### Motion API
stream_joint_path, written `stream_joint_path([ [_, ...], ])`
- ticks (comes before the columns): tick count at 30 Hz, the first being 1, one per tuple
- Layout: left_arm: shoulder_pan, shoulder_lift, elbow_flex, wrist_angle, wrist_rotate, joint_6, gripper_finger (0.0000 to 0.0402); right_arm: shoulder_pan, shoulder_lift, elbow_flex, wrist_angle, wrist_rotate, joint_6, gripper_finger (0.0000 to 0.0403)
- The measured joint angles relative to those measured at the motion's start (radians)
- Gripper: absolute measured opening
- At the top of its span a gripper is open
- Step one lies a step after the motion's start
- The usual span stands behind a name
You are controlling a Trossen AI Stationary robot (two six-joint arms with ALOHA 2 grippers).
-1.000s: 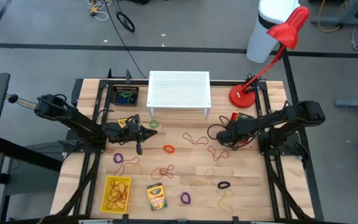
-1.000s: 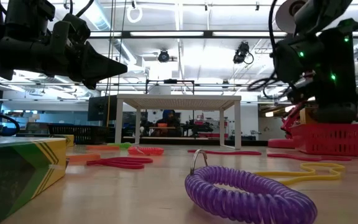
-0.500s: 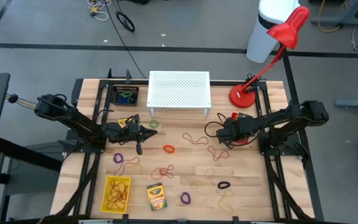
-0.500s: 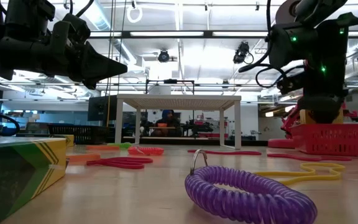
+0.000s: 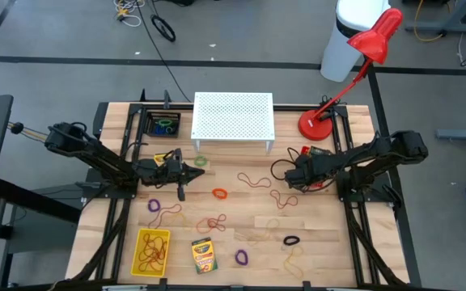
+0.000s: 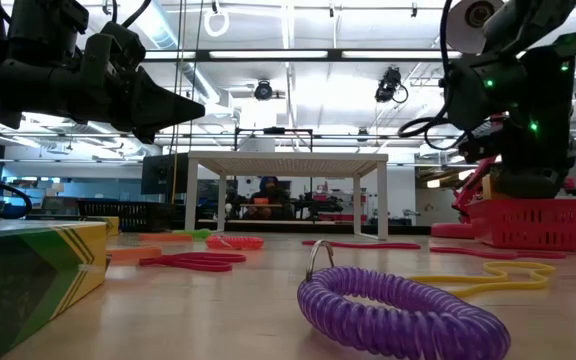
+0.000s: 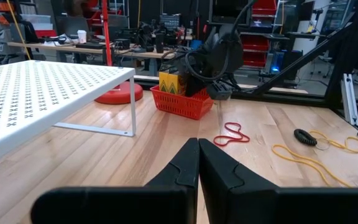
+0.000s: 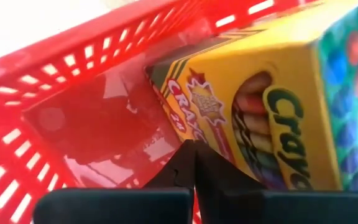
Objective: Pick & Place Office Desk Supplies
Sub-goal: Put the box yellow crayon into the red bin
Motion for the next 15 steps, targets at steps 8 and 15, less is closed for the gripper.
stream_joint_path([
  [8,0.000,0.000,0.000,0.000,0.000,0.000,0.0013,0.000,0.000,0.000,-0.010,0.057,0.039,0.0005],
  [15,0.000,0.000,0.000,0.000,0.000,0.000,0.0013,0.001,0.000,0.017,-0.013,0.021,0.049,0.0005],
])
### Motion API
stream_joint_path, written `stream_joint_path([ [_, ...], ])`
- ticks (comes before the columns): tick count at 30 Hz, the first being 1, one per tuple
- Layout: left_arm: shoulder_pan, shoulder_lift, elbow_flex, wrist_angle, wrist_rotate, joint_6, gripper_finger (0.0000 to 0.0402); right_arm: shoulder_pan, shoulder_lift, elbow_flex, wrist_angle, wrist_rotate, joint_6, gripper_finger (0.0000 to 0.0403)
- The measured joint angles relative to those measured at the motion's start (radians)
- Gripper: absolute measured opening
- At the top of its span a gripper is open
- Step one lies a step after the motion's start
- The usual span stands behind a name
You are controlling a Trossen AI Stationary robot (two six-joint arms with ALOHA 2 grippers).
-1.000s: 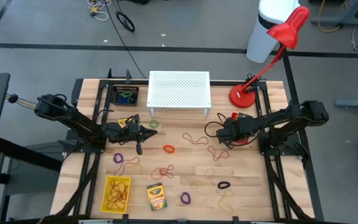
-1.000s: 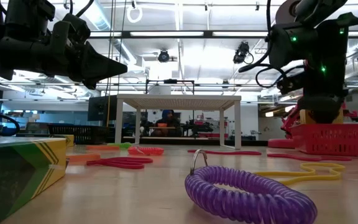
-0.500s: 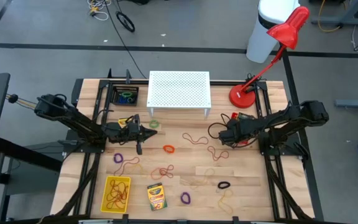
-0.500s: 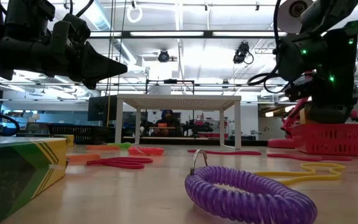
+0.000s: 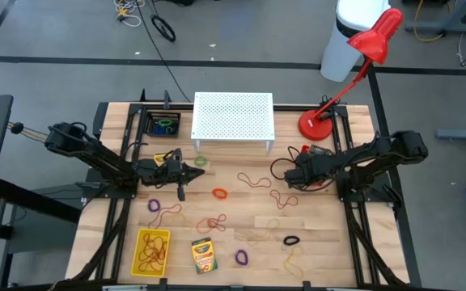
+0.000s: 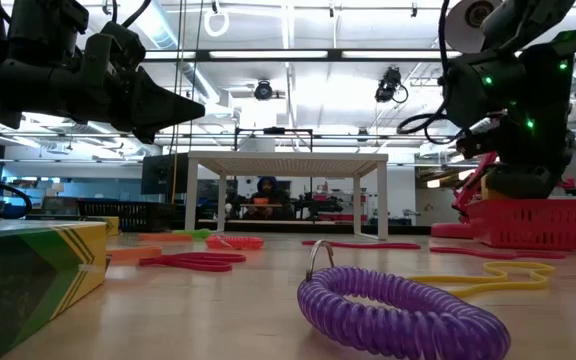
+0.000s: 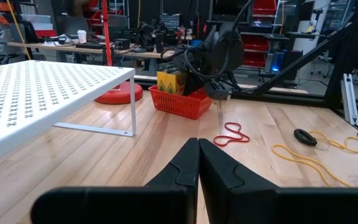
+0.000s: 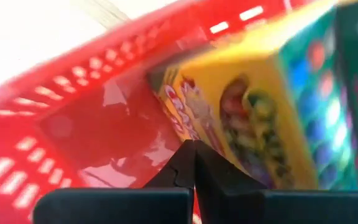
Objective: Pick & Place Office Desk Supplies
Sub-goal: Put the box yellow crayon into the red bin, then put the orange rubber band into the yellow bin
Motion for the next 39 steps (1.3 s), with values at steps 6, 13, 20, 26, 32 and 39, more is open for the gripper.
stream_joint_path([
  [6,0.000,0.000,0.000,0.000,0.000,0.000,0.0013,0.000,0.000,0.054,-0.019,-0.026,-0.021,0.0005],
  [13,0.000,0.000,0.000,0.000,0.000,0.000,0.0013,0.019,-0.001,0.112,-0.091,-0.062,-0.025,0.0005],
  [20,0.000,0.000,0.000,0.000,0.000,0.000,0.0013,0.148,-0.006,0.194,-0.136,-0.047,0.058,0.0005],
  [26,0.000,0.000,0.000,0.003,0.000,-0.002,0.0013,0.357,-0.062,0.169,0.112,0.125,0.142,0.0005],
  [32,0.000,0.000,0.004,0.041,0.000,-0.051,0.0013,0.480,-0.090,0.097,0.565,0.506,-0.013,0.0005],
  [39,0.015,0.000,0.086,-0.058,0.068,-0.192,0.0013,0.413,-0.085,-0.030,1.266,0.406,-0.542,0.0005],
])
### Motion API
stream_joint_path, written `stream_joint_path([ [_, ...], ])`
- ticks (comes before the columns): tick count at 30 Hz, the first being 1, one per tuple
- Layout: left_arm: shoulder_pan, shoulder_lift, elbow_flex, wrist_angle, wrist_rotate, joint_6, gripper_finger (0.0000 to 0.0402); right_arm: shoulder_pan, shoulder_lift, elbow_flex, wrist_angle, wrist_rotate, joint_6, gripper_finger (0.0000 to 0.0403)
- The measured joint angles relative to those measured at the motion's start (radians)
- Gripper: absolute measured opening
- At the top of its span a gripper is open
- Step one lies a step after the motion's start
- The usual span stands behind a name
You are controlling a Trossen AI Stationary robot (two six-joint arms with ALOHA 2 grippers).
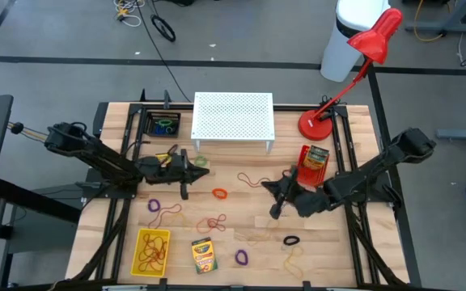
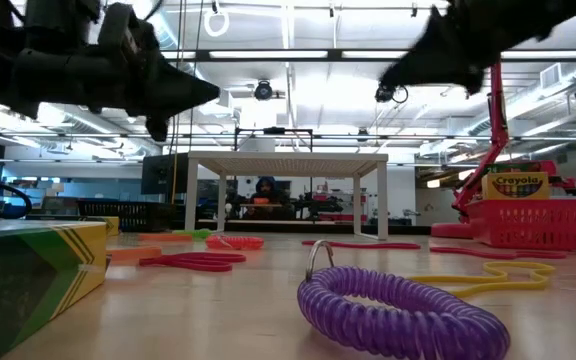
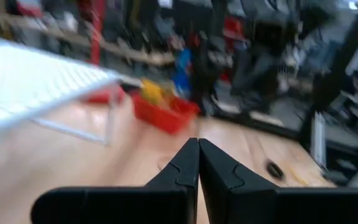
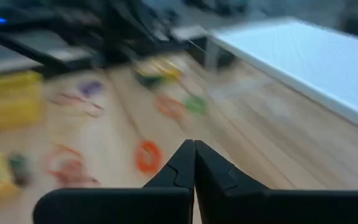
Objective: Pick & Place Office Desk Supplies
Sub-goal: Put the orange rubber band into the yellow bin
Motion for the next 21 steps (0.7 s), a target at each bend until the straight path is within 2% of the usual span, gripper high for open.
stream_joint_path([
  [3,-0.017,0.001,0.084,-0.206,0.033,-0.030,0.0009,-0.033,0.013,-0.096,0.311,-0.158,-0.176,0.0005],
  [5,-0.034,0.001,0.146,-0.376,0.009,-0.037,0.0008,-0.054,0.013,-0.146,0.432,-0.275,-0.210,0.0005],
  [6,-0.044,0.001,0.178,-0.457,-0.005,-0.037,0.0007,-0.062,0.013,-0.164,0.469,-0.301,-0.216,0.0005],
  [9,-0.075,0.001,0.275,-0.655,-0.028,-0.040,0.0008,-0.075,0.013,-0.186,0.528,-0.320,-0.247,0.0005],
  [12,-0.109,0.001,0.358,-0.807,-0.024,-0.068,0.0008,-0.074,0.013,-0.189,0.509,-0.332,-0.272,0.0005],
  [16,-0.123,0.001,0.454,-1.030,-0.023,-0.206,0.0014,-0.073,0.013,-0.189,0.479,-0.338,-0.290,0.0005],
  [21,-0.133,0.033,0.567,-1.328,-0.011,-0.352,0.0051,-0.090,0.013,-0.189,0.500,-0.347,-0.380,0.0005],
])
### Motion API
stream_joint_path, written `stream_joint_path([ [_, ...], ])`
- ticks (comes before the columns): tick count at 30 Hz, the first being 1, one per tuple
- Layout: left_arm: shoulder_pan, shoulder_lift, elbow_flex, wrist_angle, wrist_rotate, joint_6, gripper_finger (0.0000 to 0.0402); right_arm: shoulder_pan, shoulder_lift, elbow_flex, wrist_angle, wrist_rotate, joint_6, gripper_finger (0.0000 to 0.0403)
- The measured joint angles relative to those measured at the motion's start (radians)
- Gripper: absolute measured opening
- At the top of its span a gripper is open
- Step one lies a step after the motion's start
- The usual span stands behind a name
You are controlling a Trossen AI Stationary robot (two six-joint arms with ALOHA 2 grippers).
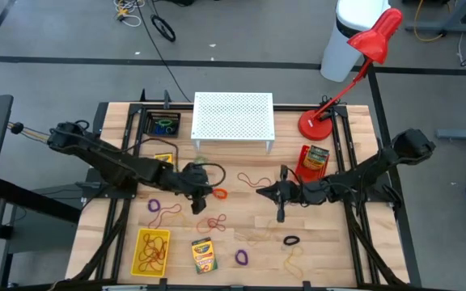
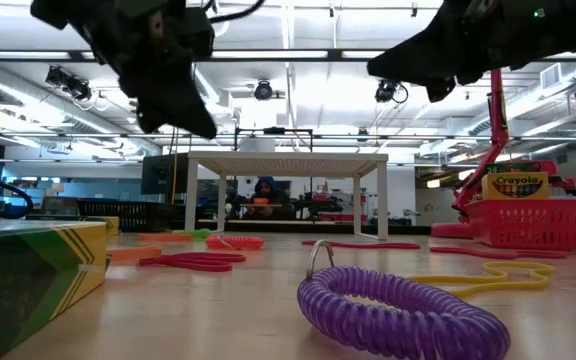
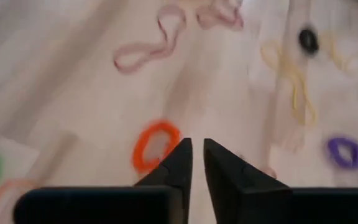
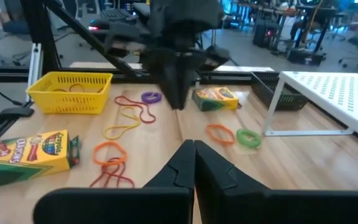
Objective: Pick & Place Office Desk Supplies
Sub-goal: Put the orange rubber band into the yellow bin
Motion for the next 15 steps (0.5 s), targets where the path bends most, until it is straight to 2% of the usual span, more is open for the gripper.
stream_joint_path([
  [3,-0.020,0.037,0.044,-0.082,0.033,-0.017,0.0075,-0.029,0.000,0.000,-0.004,-0.039,-0.002,0.0005],
  [7,-0.027,0.085,0.053,-0.013,0.073,0.006,0.0081,-0.066,0.000,0.000,-0.004,-0.097,-0.002,0.0005],
  [10,-0.016,0.099,0.054,-0.011,0.172,-0.012,0.0066,-0.089,0.000,0.000,-0.003,-0.128,-0.019,0.0005],
  [15,-0.029,0.089,0.104,-0.175,0.167,-0.081,0.0032,-0.090,0.000,0.000,0.016,-0.126,-0.048,0.0005],
])
